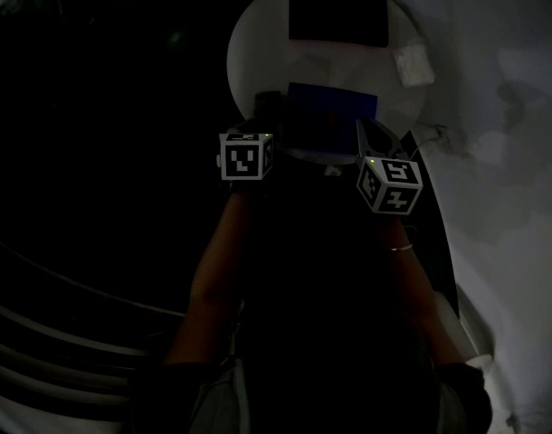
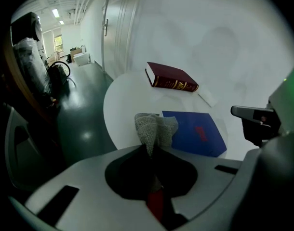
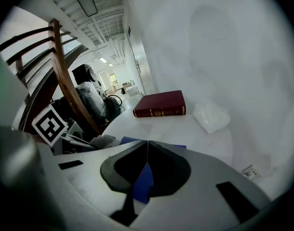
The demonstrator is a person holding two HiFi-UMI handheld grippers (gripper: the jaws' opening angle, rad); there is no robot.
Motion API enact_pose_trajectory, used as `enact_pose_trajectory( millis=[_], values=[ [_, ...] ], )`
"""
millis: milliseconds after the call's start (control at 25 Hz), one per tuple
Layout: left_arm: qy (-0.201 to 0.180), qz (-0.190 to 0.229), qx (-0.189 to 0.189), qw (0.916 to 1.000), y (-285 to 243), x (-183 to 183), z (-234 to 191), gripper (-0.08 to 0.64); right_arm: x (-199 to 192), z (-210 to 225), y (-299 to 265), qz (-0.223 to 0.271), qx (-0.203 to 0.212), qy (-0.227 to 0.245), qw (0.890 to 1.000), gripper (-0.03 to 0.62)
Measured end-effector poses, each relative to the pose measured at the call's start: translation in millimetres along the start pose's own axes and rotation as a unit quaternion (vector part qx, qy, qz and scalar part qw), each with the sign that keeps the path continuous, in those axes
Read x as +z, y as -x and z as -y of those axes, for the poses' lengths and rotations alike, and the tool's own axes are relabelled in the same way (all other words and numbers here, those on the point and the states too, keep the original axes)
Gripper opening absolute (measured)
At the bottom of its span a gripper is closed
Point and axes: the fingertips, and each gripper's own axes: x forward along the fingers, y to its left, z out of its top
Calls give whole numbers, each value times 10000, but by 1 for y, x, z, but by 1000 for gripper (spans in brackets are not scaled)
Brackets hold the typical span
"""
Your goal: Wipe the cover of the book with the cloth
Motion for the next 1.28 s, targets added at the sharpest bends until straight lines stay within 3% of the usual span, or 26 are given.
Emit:
enact_pose_trajectory(
  millis=[160,480,880,1080,1280],
  values=[
    [1,257,107,9996,10,15,9,34,-11,17,11,22,-62,-82,9999,29],
    [-29,478,-613,9970,10,30,100,34,-28,61,55,164,-334,-355,9987,29],
    [-990,152,-1593,9821,-19,17,235,34,-60,111,111,304,-873,-844,9921,29],
    [-1237,-62,-1741,9769,-31,-1,263,34,-77,122,124,254,-1000,-1007,9896,29],
    [-1394,-256,-1610,9767,-44,-22,259,34,-85,115,118,131,-921,-988,9907,29]
  ],
)
